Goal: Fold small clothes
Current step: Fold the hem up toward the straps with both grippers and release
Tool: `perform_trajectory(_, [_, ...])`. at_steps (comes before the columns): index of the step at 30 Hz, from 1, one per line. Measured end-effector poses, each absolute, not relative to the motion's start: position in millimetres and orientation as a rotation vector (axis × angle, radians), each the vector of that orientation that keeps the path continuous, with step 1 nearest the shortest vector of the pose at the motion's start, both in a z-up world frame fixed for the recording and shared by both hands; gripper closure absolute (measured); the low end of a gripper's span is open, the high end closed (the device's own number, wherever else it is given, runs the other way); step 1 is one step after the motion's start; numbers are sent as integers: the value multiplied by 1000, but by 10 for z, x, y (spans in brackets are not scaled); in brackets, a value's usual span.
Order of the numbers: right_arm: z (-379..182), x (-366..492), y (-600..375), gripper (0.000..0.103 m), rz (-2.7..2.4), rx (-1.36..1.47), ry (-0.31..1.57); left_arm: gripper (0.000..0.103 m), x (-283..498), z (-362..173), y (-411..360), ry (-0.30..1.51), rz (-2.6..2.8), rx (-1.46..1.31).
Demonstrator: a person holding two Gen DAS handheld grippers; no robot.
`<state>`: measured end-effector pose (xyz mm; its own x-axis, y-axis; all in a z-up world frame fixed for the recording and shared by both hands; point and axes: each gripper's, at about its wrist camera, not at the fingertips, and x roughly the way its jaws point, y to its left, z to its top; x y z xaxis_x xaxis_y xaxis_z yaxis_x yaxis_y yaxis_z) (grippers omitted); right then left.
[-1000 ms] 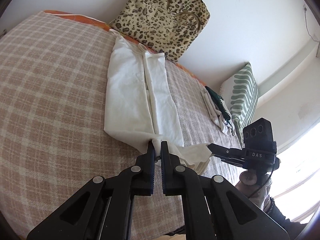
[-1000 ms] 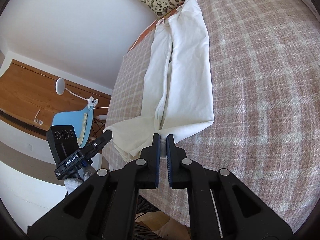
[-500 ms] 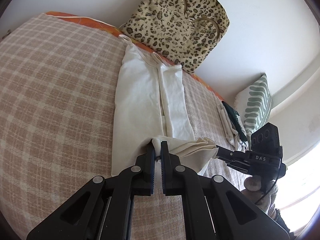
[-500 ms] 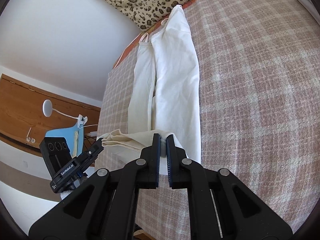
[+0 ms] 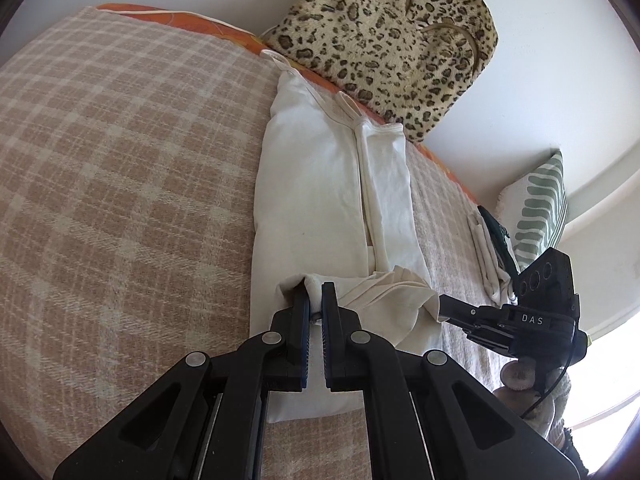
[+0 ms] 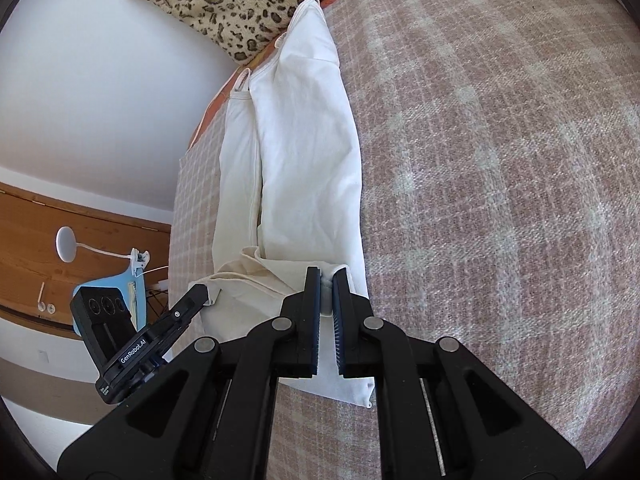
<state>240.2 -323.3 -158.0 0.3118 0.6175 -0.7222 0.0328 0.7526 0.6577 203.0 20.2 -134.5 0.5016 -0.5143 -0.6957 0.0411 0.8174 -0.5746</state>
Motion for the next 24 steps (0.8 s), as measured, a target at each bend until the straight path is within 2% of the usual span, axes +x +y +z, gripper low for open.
perform_trajectory(8, [-1582,2393,-3249,96,414,631,1201,99,2082,-1339,121,993,-333,-492])
perform_trajectory(12, [-1528,2412,-3282,92,425,627,1204,87,2086,-1330,135,1000,-293,-481])
perform_trajectory(14, [-1469,2404,-3316,81,401,606,1187,79,2083,-1282,188,983,-277,-495])
perform_trajectory(16, [-1382,2384,-3340,77,378,566,1154,68,2067,-1201,242,954,-268,-494])
perform_trajectory(24, [-1047,2194,-3008,76,483,305,1017,71,1819,-987,-12,870,-384,-313])
